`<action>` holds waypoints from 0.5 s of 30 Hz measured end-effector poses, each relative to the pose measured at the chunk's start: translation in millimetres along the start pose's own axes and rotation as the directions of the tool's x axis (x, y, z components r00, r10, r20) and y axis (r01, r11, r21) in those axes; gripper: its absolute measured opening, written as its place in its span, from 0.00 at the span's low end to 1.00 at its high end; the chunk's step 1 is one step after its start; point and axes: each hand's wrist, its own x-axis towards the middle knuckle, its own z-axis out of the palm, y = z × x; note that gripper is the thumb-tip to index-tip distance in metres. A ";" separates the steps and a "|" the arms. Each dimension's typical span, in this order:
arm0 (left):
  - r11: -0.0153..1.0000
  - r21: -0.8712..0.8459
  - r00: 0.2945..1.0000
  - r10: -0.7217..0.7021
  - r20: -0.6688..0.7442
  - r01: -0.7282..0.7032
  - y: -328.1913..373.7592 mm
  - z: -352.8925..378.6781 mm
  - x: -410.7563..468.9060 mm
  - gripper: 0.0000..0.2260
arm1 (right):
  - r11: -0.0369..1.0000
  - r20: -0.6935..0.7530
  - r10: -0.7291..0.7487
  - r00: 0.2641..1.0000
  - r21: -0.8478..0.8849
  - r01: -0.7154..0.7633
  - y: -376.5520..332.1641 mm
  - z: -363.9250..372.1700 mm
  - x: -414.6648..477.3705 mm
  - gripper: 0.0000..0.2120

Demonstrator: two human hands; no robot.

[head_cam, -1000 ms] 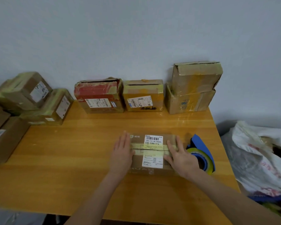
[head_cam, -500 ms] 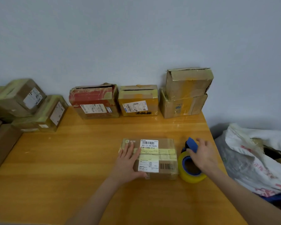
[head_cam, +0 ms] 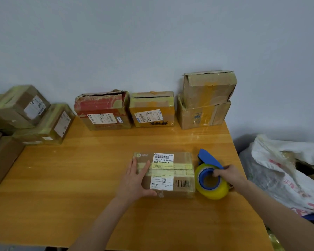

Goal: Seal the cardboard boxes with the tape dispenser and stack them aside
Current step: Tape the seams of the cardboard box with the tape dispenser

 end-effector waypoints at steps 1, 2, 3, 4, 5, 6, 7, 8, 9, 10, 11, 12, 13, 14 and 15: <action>1.000 -0.014 1.000 -0.002 0.002 0.002 0.2 -1.0 -0.1 0.54 | 0.998 0.048 0.027 0.998 0.061 -0.030 -5.0 -2.4 -2.8 0.09; 1.000 -0.024 1.000 0.000 0.001 0.000 0.0 -1.8 -0.2 0.54 | 0.994 0.084 0.037 0.996 0.097 -0.045 -11.3 -6.3 -7.0 0.09; 1.000 -0.028 1.000 0.003 0.000 -0.003 -0.1 -2.3 -0.2 0.54 | 0.993 0.102 0.018 0.995 0.115 -0.030 -18.2 -12.1 -9.8 0.12; 1.000 -0.031 1.000 0.005 0.000 -0.005 0.2 -2.4 -0.3 0.54 | 0.990 0.110 -0.024 0.994 0.139 0.009 -27.0 -19.2 -13.2 0.15; 0.999 -0.040 1.000 0.006 0.000 -0.006 1.1 -2.1 -0.5 0.53 | 0.984 0.111 -0.076 0.991 0.168 0.057 -37.5 -27.4 -17.1 0.18; 0.998 -0.057 1.000 0.005 0.001 -0.005 3.1 -2.2 0.3 0.53 | 0.975 0.110 -0.131 0.985 0.194 0.108 -50.5 -34.9 -22.1 0.21; 0.997 -0.079 1.000 0.005 0.004 -0.005 7.0 -2.0 1.3 0.53 | 0.966 0.115 -0.185 0.976 0.202 0.159 -64.4 -41.0 -28.0 0.25; 0.995 -0.098 1.000 0.009 0.007 -0.008 12.5 -1.7 2.8 0.53 | 0.958 0.131 -0.238 0.963 0.193 0.210 -79.3 -44.7 -34.8 0.28; 0.994 -0.106 1.000 0.018 0.003 -0.017 18.8 -1.3 4.5 0.52 | 0.951 0.155 -0.284 0.946 0.170 0.257 -93.9 -44.0 -41.9 0.31; 0.994 -0.109 1.000 0.029 -0.006 -0.030 24.9 -1.2 5.9 0.52 | 0.943 0.187 -0.326 0.927 0.135 0.304 -107.3 -39.0 -48.8 0.35; 0.992 -0.119 0.999 0.041 -0.014 -0.043 29.9 -1.5 6.8 0.52 | 0.931 0.227 -0.364 0.903 0.079 0.356 -119.0 -30.1 -55.5 0.37; 0.989 -0.138 0.998 0.054 -0.020 -0.056 32.7 -1.8 7.3 0.52 | 0.912 0.268 -0.397 0.878 0.005 0.411 -128.0 -17.9 -62.0 0.38; 0.983 -0.168 0.997 0.068 -0.022 -0.071 32.3 -2.4 7.2 0.52 | 0.885 0.311 -0.420 0.853 -0.066 0.460 -133.9 -3.9 -67.0 0.37; 0.972 -0.218 0.997 0.080 -0.022 -0.083 28.7 -4.1 6.5 0.50 | 0.860 0.353 -0.434 0.829 -0.114 0.498 -137.1 10.6 -70.2 0.37; 0.950 -0.300 0.996 0.084 -0.031 -0.089 23.1 -6.7 4.4 0.48 | 0.840 0.392 -0.439 0.809 -0.141 0.524 -138.1 24.1 -72.1 0.36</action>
